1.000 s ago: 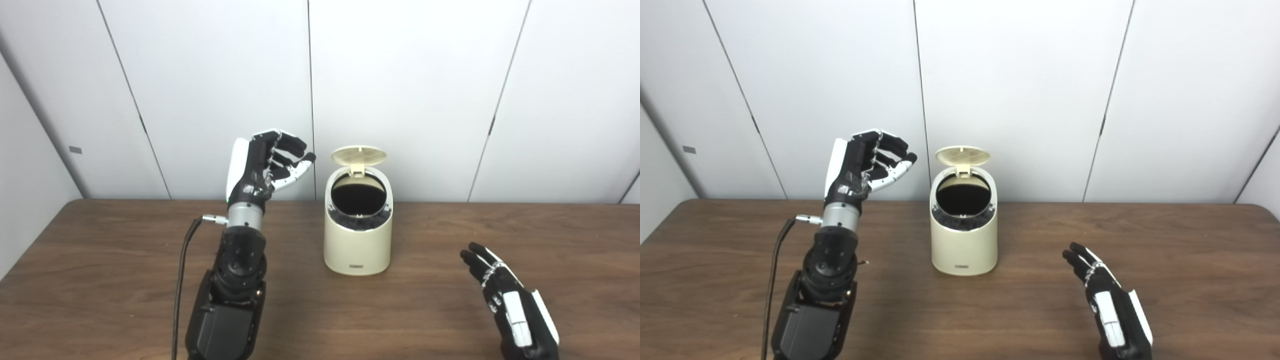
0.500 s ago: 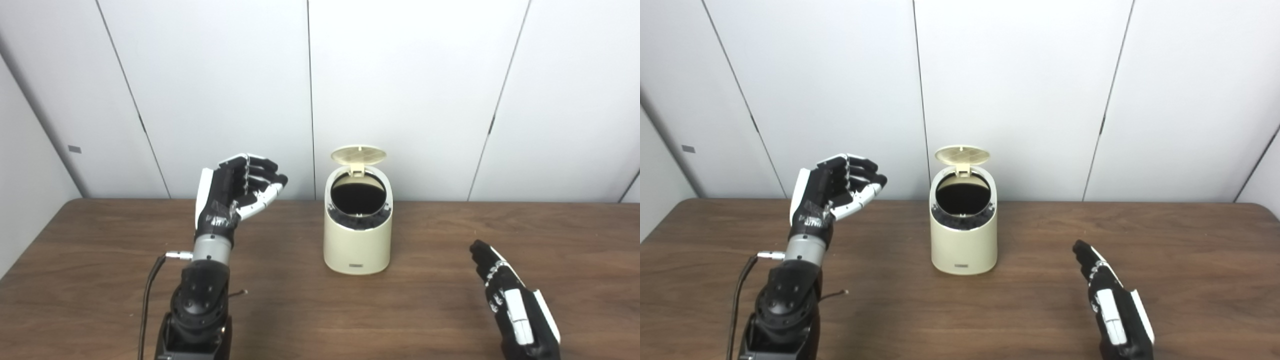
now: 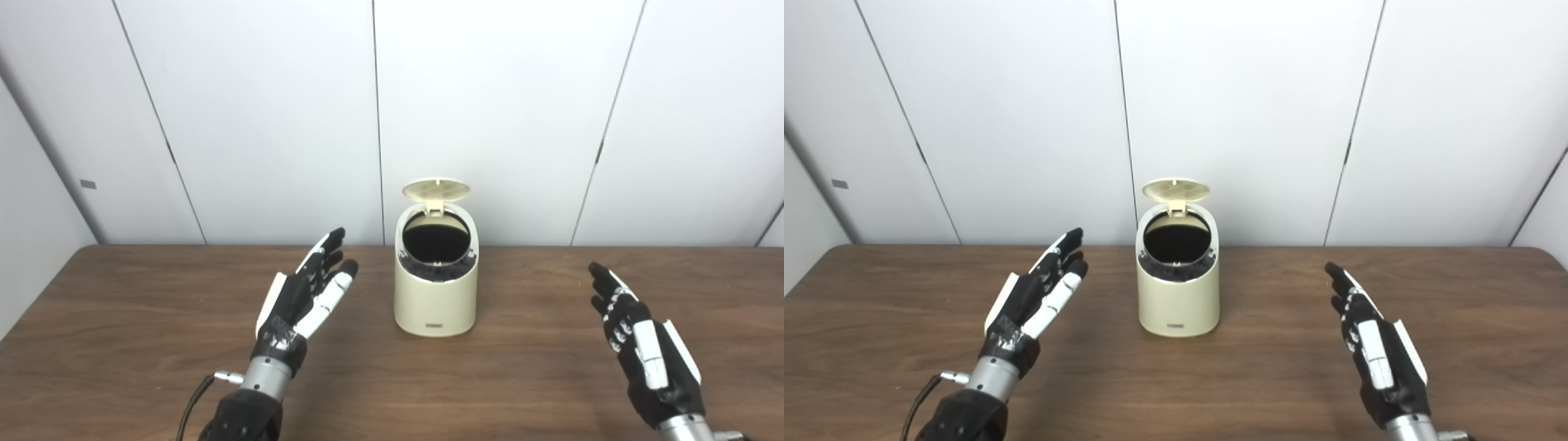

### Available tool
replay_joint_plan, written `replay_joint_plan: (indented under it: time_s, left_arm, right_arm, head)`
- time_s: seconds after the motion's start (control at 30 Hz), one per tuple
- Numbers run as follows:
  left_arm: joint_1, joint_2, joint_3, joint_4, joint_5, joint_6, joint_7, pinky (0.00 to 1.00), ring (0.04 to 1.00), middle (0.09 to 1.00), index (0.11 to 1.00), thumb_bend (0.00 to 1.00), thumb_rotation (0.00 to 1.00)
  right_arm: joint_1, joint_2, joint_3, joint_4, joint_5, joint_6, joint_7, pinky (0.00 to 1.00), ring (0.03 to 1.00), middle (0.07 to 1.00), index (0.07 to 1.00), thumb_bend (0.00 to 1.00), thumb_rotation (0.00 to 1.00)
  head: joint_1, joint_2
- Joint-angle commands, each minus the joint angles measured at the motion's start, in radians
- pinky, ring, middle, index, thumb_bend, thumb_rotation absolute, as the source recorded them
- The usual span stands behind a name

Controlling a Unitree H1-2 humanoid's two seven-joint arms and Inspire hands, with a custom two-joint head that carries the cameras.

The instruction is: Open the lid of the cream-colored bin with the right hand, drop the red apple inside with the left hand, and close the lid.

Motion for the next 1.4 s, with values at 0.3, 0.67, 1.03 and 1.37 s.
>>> replay_joint_plan:
  time_s: [0.3,0.67,1.03,1.37]
  left_arm:
    - [0.091,-0.035,0.029,0.028,-0.03,-0.083,0.051,1.0,1.0,1.0,1.0,0.57,0.91]
    - [0.127,-0.053,0.061,0.094,-0.062,-0.117,0.086,1.0,1.0,1.0,1.0,0.58,0.99]
    - [0.142,-0.042,0.068,0.119,-0.078,-0.129,0.083,1.0,1.0,1.0,1.0,0.61,0.99]
    - [0.15,-0.047,0.059,0.118,-0.065,-0.131,0.089,1.0,1.0,1.0,1.0,0.6,1.0]
  right_arm:
    - [-0.214,-0.026,0.013,-0.084,-0.101,0.137,-0.009,1.0,0.991,0.949,0.924,0.69,0.96]
    - [-0.392,0.01,0.032,-0.089,-0.152,0.288,-0.037,1.0,0.952,0.917,0.857,0.66,0.9]
    - [-0.543,-0.053,0.161,0.042,-0.31,0.271,0.009,0.96,0.995,0.964,0.862,0.7,1.0]
    - [-0.631,-0.081,0.304,0.142,-0.51,0.262,0.058,0.98,0.986,0.955,0.823,0.58,1.0]
  head:
    - [-0.01,0.016]
    - [-0.019,0.029]
    - [-0.036,0.029]
    - [-0.04,0.033]
